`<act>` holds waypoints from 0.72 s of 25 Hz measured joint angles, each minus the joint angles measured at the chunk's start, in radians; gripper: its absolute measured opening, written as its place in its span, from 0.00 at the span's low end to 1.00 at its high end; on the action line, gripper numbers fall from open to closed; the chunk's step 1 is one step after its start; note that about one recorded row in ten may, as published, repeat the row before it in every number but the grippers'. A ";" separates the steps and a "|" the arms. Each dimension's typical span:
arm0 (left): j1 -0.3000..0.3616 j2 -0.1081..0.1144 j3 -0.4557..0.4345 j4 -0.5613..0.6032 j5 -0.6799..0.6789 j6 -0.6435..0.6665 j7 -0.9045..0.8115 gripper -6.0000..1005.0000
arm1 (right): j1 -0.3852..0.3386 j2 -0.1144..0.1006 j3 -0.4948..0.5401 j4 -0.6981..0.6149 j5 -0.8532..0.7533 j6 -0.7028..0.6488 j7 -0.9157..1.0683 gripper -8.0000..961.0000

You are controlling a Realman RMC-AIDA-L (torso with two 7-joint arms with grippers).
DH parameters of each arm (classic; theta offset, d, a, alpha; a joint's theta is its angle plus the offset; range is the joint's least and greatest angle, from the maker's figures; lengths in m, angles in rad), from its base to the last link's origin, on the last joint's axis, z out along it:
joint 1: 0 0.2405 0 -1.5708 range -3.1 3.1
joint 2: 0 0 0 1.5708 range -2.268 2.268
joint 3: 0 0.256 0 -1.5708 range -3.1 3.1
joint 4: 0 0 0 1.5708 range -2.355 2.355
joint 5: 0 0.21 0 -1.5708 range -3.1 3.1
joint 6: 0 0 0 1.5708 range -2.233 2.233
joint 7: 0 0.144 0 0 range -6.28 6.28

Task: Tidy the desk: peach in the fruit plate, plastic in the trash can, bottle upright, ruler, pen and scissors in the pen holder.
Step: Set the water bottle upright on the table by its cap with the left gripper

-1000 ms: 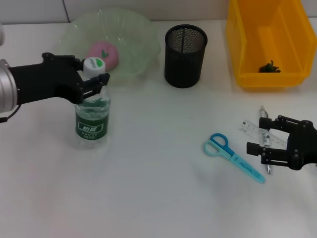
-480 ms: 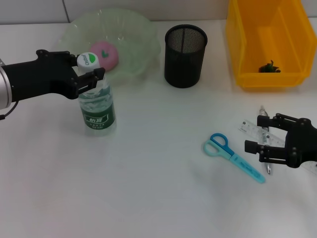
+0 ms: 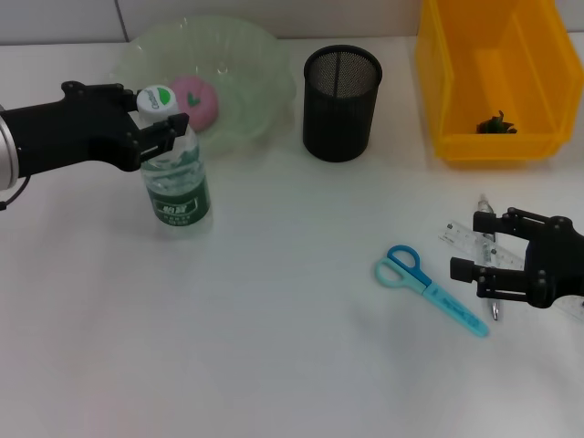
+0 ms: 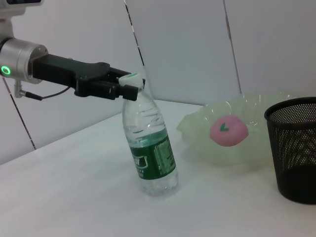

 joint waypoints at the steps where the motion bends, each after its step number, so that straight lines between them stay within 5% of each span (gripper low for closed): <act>1: 0.000 0.000 -0.001 -0.004 0.002 -0.014 0.001 0.54 | 0.000 0.000 -0.001 0.000 0.000 0.000 0.000 0.88; 18: -0.015 -0.002 -0.001 -0.052 -0.010 -0.045 0.031 0.58 | 0.000 0.000 0.002 0.001 0.000 -0.001 0.000 0.87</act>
